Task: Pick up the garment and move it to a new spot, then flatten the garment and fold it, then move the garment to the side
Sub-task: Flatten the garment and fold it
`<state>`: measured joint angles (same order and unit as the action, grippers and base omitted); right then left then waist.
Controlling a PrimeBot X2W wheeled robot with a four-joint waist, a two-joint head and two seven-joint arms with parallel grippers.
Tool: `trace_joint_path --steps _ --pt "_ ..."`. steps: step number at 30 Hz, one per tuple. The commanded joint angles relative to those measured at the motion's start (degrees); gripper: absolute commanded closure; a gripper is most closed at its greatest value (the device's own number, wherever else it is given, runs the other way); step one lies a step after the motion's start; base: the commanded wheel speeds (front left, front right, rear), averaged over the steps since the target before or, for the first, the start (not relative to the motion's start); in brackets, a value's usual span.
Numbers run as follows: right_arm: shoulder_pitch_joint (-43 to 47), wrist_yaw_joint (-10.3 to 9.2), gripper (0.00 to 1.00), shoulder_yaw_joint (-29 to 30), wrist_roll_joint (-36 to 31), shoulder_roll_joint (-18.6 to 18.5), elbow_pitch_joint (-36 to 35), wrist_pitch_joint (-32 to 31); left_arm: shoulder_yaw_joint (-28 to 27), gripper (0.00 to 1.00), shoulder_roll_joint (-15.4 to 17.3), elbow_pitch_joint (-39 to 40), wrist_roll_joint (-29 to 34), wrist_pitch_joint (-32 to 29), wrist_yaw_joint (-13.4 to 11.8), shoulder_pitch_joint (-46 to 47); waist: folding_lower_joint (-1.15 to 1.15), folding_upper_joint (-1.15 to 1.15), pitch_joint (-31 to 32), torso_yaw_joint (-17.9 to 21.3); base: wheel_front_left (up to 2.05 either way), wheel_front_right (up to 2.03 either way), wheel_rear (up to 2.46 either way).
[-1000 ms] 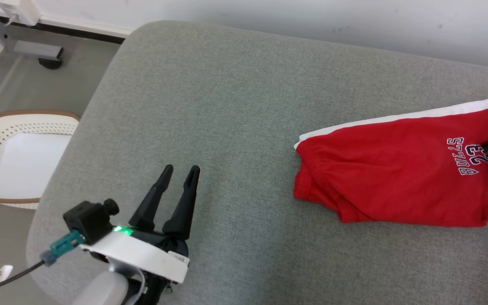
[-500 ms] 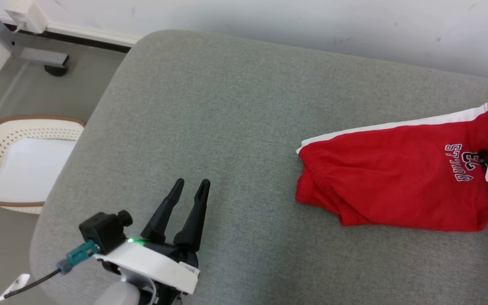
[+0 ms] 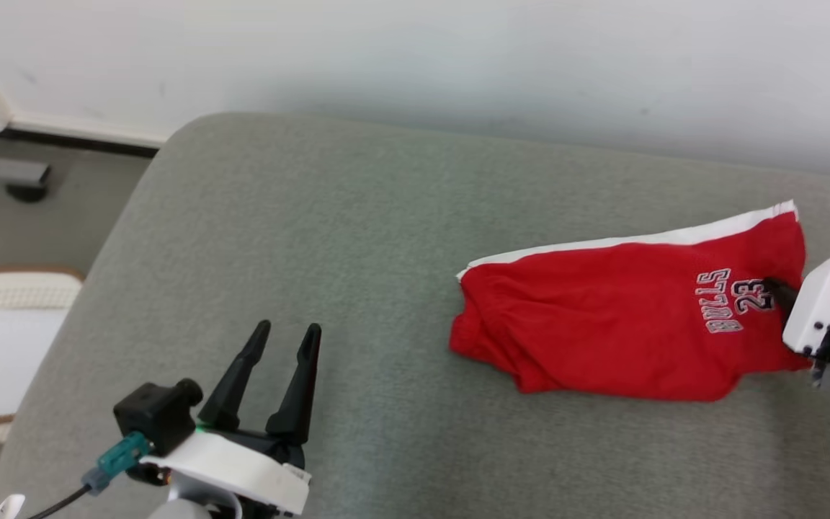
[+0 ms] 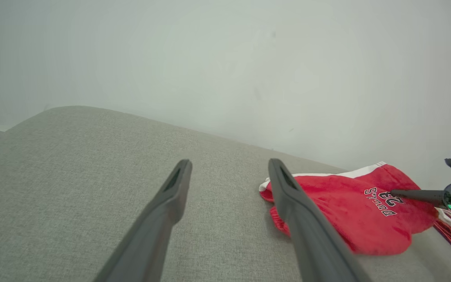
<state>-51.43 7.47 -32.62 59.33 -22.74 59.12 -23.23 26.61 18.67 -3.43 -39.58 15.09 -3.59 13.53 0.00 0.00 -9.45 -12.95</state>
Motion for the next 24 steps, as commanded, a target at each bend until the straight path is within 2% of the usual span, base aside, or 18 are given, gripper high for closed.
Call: trace_joint_path --steps 1,6,12,19,24 --pt "2.44 0.02 1.0 -0.09 1.15 -0.41 -1.4 0.75 -0.68 0.0 0.08 -0.37 1.85 0.04 -0.31 -1.42 0.0 0.0 2.25 2.8 0.0 0.0 0.0" --pt "6.94 0.02 1.0 -0.51 3.9 -1.24 -5.79 3.24 -2.73 0.0 -0.23 -0.66 7.53 0.04 -0.74 -3.81 0.0 0.0 4.01 6.55 0.0 0.0 0.0" --pt "10.17 0.02 1.0 -0.08 5.81 -2.27 -7.47 7.04 -4.92 0.0 -2.38 -2.03 10.01 0.02 0.87 -6.13 0.0 0.0 5.04 9.47 0.0 0.0 0.0" --pt "8.08 0.02 1.0 -0.74 4.76 -1.82 -6.77 9.03 -6.69 0.0 -4.74 -3.19 11.87 0.02 2.67 -7.31 0.0 0.0 5.49 10.15 0.0 0.0 0.0" --pt "5.01 0.02 1.0 -2.63 3.54 0.55 -8.54 7.66 -7.55 0.0 -6.24 -4.22 12.7 0.02 4.1 -7.3 0.0 0.0 5.46 8.78 0.0 0.0 0.0"
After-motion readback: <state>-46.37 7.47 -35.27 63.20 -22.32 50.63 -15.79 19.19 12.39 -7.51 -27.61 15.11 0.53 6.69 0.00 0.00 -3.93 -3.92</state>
